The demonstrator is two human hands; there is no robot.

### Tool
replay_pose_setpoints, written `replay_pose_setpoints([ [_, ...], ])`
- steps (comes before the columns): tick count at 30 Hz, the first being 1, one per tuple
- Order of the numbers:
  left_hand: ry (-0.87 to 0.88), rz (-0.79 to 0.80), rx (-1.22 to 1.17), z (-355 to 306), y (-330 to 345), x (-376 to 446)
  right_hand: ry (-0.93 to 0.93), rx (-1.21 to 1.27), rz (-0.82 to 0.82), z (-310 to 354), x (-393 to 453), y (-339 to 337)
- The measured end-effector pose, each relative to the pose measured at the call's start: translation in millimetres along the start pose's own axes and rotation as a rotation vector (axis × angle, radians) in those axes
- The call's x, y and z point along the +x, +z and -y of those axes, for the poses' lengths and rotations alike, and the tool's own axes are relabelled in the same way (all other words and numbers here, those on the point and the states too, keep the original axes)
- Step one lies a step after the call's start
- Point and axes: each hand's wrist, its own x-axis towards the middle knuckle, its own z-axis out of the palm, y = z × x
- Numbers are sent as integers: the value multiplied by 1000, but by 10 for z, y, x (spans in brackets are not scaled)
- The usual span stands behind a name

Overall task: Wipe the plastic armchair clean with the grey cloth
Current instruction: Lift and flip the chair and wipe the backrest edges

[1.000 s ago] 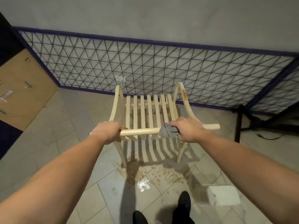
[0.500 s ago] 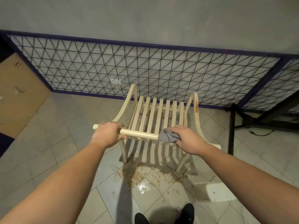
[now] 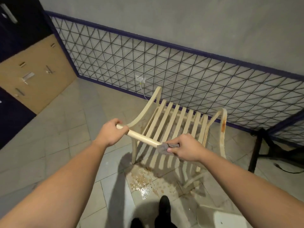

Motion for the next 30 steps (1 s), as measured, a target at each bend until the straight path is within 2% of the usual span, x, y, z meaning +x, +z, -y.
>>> replay_pose_setpoints([
  [4,-69,49,-127,38,27,104,10,208,-133,-53,490,-348],
  [7,-97,91,-231,83,79,195,-37,220,-260,36,1023,-321],
  [10,-123,150,-292,135,88,316,-166,210,-191,229,1562,-31],
  [13,-116,204,-306,173,83,414,-349,133,8,373,1996,417],
  [15,-120,245,-331,200,69,448,-341,87,116,317,2187,655],
  [18,-165,262,-368,299,69,453,-268,-60,110,69,2464,638],
  [20,-153,288,-431,403,82,455,-148,-208,89,-43,2671,438],
  [23,-184,289,-672,568,150,518,-83,-110,-174,61,2826,190],
  [24,-221,262,-756,599,179,549,-138,-31,-204,167,2795,179],
  [25,-258,235,-824,624,213,580,-208,32,-151,291,2709,245],
  [26,-283,221,-881,635,233,599,-282,63,-31,404,2562,350],
  [27,-301,217,-922,633,248,614,-362,38,60,447,2426,501],
  [28,-306,216,-941,617,254,616,-459,-27,82,414,2335,652],
  [30,-303,217,-927,591,255,625,-466,-106,38,223,2378,765],
])
